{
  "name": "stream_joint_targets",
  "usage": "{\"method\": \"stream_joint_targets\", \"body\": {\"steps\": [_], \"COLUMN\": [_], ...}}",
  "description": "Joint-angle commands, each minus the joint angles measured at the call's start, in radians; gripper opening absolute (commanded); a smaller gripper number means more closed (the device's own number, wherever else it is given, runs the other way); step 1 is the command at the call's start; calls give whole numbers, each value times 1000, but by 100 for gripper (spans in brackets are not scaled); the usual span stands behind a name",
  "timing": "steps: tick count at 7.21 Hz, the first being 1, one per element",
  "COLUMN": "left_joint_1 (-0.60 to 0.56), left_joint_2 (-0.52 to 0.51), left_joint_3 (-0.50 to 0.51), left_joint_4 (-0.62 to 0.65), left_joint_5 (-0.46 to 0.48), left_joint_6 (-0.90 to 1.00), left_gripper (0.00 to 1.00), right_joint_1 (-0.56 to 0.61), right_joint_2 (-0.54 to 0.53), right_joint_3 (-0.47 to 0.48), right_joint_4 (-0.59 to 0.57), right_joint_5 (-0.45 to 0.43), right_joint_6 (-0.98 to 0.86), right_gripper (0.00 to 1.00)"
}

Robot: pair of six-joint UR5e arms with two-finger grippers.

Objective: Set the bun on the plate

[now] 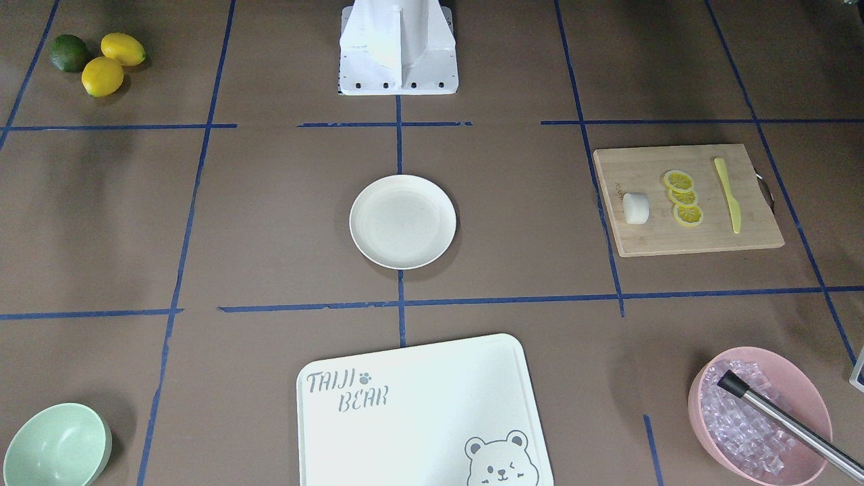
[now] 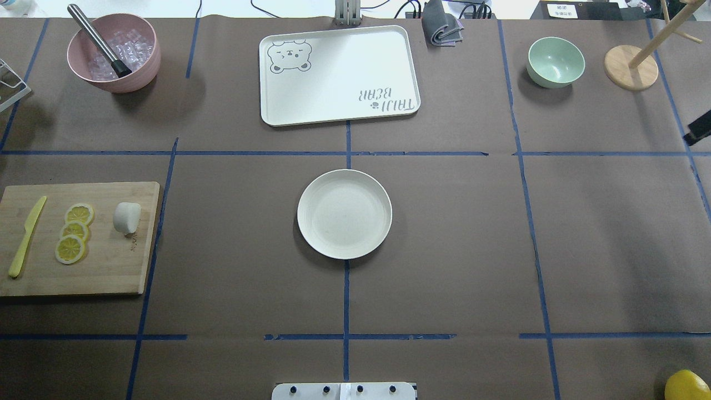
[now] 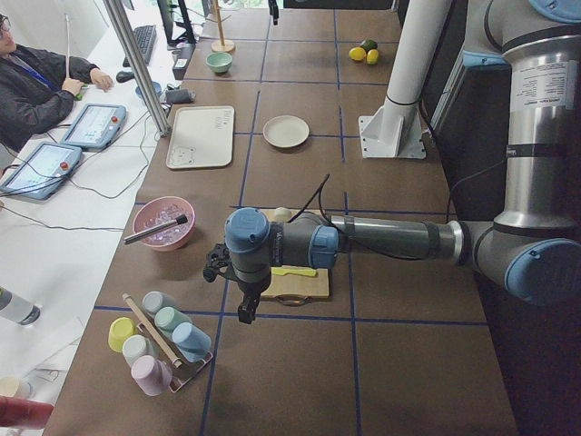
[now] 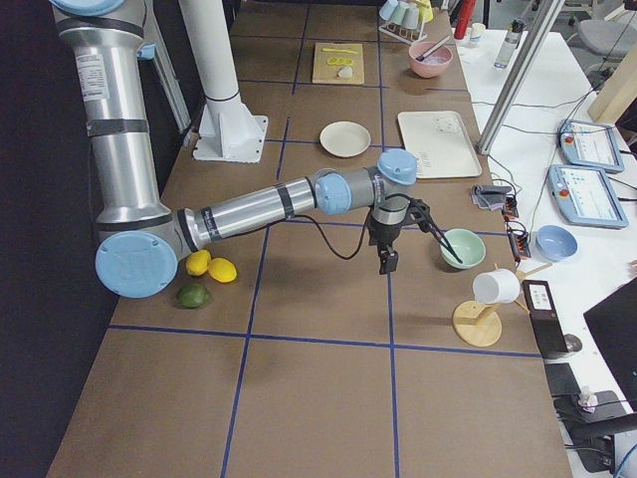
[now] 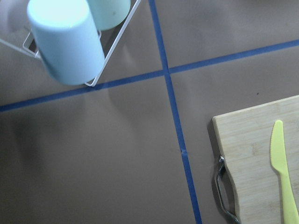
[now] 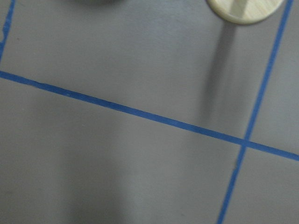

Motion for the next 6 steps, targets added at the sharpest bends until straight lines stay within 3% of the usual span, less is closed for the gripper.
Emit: {"method": "stream_joint_targets", "body": {"steps": [1,2,4,6], "left_joint_1": [2,2,46,284], "left_joint_2": [-35,-36,-30,-36], "left_joint_3": [9,9,-6,-134], "left_joint_4": [-67,-78,-174,-178], "left_joint_5": [-5,-18,-50,-65], "left_joint_6": [-2,-2,-39,-405], "left_gripper": [100,100,100,100], "right_joint_1": [187,206,211,211], "right_joint_2": [-113,-174,-187,-188], "right_joint_3": [3,2,2,0], "right_joint_4": [-63,-58,-58,-58], "right_joint_5": [31,25,25,28], "right_joint_6": [-216,-212,-200,-192], "right_gripper": [100,100,100,100]}}
